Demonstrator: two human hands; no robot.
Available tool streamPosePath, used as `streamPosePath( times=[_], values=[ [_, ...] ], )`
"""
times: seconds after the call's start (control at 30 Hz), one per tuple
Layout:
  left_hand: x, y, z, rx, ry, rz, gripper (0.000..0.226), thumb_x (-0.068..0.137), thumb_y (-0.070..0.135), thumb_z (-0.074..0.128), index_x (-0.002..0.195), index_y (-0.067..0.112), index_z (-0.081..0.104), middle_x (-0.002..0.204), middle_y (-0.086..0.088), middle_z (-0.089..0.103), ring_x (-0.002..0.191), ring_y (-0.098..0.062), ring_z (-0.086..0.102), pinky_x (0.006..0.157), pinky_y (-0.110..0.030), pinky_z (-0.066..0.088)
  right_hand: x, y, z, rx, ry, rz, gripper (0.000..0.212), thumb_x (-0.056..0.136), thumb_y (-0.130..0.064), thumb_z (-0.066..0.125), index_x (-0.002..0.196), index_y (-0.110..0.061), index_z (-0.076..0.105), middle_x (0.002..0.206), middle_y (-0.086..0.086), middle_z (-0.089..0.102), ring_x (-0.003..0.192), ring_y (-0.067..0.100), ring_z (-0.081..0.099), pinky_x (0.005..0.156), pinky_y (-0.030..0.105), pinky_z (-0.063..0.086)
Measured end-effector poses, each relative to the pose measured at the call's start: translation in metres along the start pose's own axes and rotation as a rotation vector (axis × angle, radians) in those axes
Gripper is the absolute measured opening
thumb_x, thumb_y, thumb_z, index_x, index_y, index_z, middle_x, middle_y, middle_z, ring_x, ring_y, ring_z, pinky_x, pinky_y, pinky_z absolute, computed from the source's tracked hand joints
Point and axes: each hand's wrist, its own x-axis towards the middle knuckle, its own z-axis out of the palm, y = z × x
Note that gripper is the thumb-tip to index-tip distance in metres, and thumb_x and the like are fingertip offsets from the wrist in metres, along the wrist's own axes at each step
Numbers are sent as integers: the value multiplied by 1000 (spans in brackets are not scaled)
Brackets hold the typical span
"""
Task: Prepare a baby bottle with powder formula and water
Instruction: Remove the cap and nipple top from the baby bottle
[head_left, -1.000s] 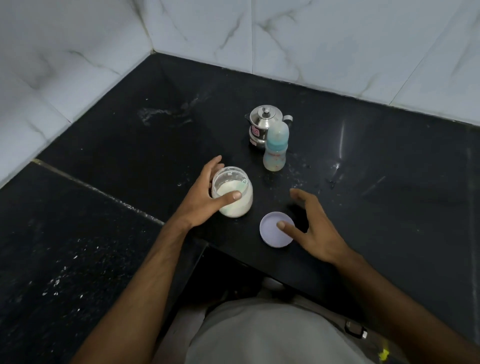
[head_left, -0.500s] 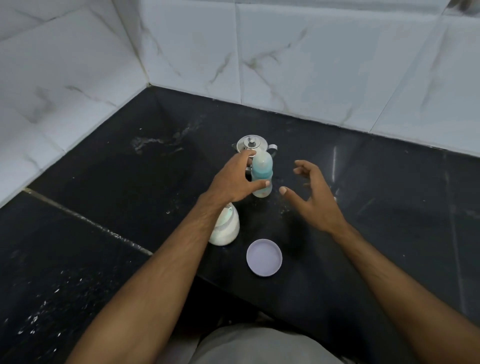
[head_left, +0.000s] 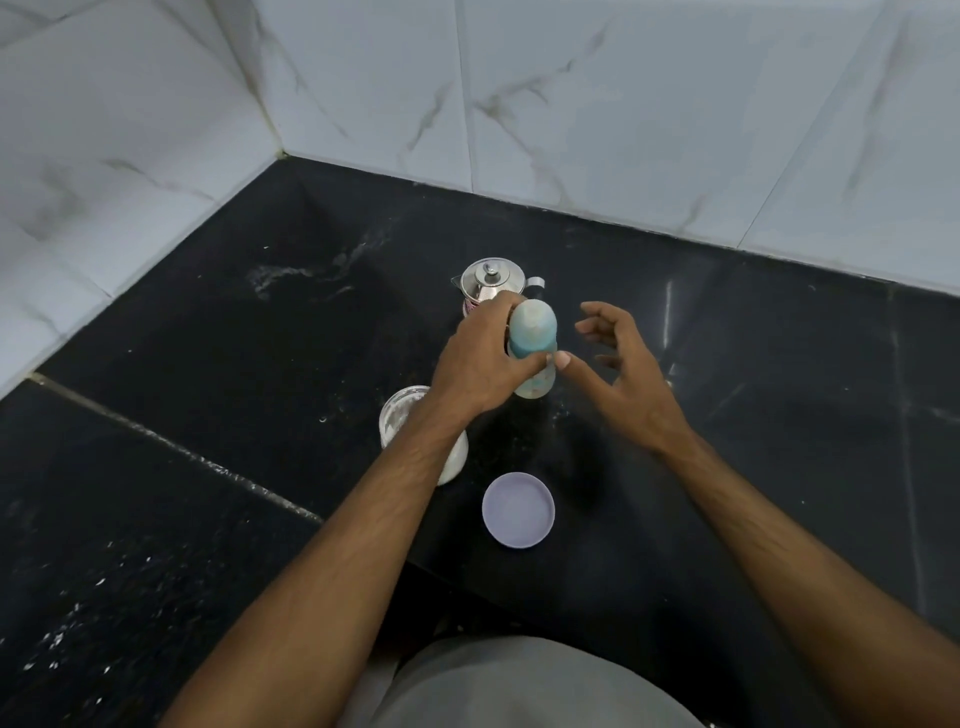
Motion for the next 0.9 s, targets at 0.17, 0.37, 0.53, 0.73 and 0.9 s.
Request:
streamPosePath(
  times=[0.17, 0.37, 0.53, 0.73, 0.9],
  values=[
    [-27, 12, 20, -121, -1, 9, 49, 75, 38, 75, 117, 26, 52, 113, 5, 59, 99, -12, 59, 81, -39, 56, -4, -9, 1, 47, -14, -11, 63, 80, -57, 61, 133, -27, 43, 125, -5, 54, 117, 6, 54, 91, 20, 48],
    [-40, 9, 39, -175, 8, -43, 42, 80, 33, 70, 118, 27, 53, 114, 0, 55, 99, -14, 59, 83, -40, 55, -12, -6, 4, -54, -60, -29, 63, 78, -51, 70, 130, -24, 48, 122, -5, 56, 113, 6, 56, 91, 22, 50],
    [-43, 2, 49, -241, 47, -81, 51, 79, 22, 74, 124, 24, 50, 121, 4, 54, 105, -6, 54, 86, -21, 48, -11, -4, 6, -113, -47, -64, 52, 78, -29, 79, 122, -19, 54, 123, -2, 58, 107, 10, 59, 88, 32, 54],
    [-50, -10, 65, -356, -24, -168, 56, 77, 25, 78, 126, 30, 50, 113, 15, 60, 101, 0, 60, 88, -32, 55, -11, -9, 8, -150, -55, -76, 52, 78, -33, 79, 122, -21, 53, 121, -4, 57, 106, 11, 59, 88, 29, 54],
    [-49, -12, 71, -336, -21, -188, 60, 75, 34, 78, 127, 27, 48, 111, 13, 62, 101, -7, 62, 86, -35, 55, -6, -10, 10, -295, -102, -56, 61, 75, -43, 78, 126, -21, 52, 123, -3, 59, 106, 14, 58, 89, 35, 53]
  ],
)
